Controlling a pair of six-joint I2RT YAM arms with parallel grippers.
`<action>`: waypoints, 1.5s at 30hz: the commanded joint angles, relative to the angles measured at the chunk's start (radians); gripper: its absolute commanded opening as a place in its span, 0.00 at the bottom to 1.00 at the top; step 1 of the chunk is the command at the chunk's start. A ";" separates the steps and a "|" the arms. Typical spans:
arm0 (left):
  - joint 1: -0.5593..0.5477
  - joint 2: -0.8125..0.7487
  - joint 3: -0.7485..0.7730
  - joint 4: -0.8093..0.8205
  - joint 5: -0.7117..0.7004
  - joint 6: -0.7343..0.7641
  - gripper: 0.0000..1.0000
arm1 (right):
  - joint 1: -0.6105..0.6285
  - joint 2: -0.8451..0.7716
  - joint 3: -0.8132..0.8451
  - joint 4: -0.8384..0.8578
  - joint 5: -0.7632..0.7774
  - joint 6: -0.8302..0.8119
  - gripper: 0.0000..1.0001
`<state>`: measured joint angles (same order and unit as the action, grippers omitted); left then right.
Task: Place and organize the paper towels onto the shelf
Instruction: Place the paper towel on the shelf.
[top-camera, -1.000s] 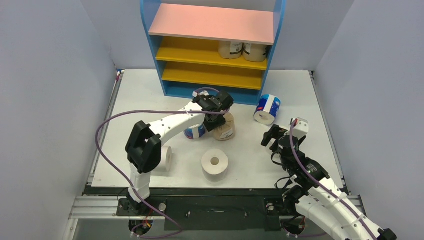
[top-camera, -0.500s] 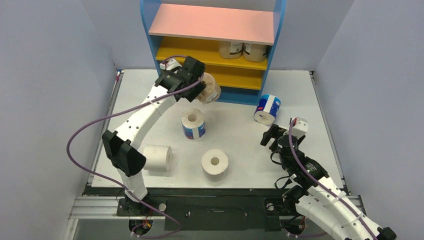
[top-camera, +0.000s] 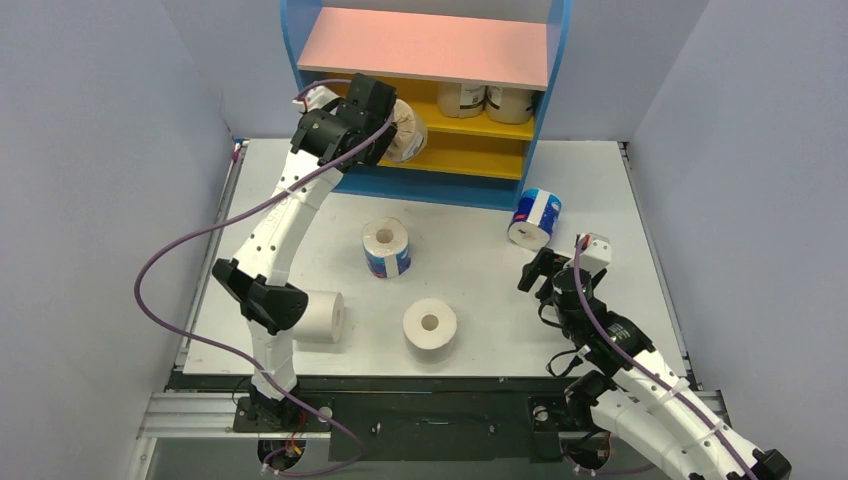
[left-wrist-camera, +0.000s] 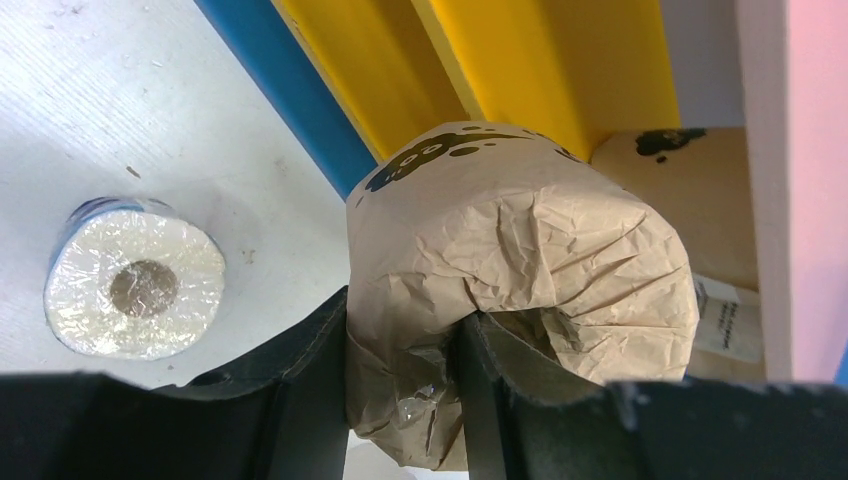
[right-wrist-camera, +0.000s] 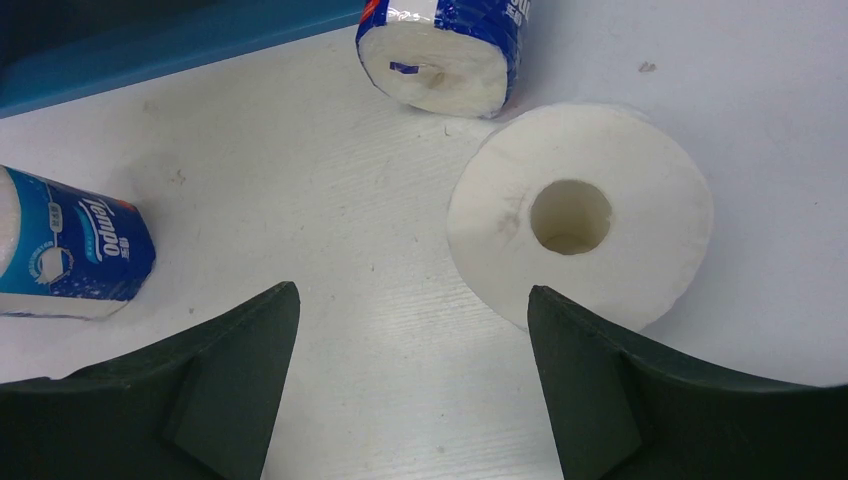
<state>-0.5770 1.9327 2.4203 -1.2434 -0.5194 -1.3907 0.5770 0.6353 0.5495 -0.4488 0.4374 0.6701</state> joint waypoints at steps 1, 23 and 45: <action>0.036 0.031 0.054 0.007 -0.035 -0.063 0.34 | 0.004 -0.019 -0.003 0.040 0.004 0.009 0.80; 0.081 0.086 0.108 0.156 0.031 0.003 0.37 | 0.004 0.054 0.012 0.110 -0.033 0.008 0.80; 0.106 0.124 0.123 0.251 0.076 0.034 0.43 | 0.004 0.127 0.039 0.164 -0.054 0.014 0.80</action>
<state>-0.4877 2.0380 2.5034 -1.1137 -0.4477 -1.3567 0.5770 0.7380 0.5430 -0.3454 0.3962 0.6708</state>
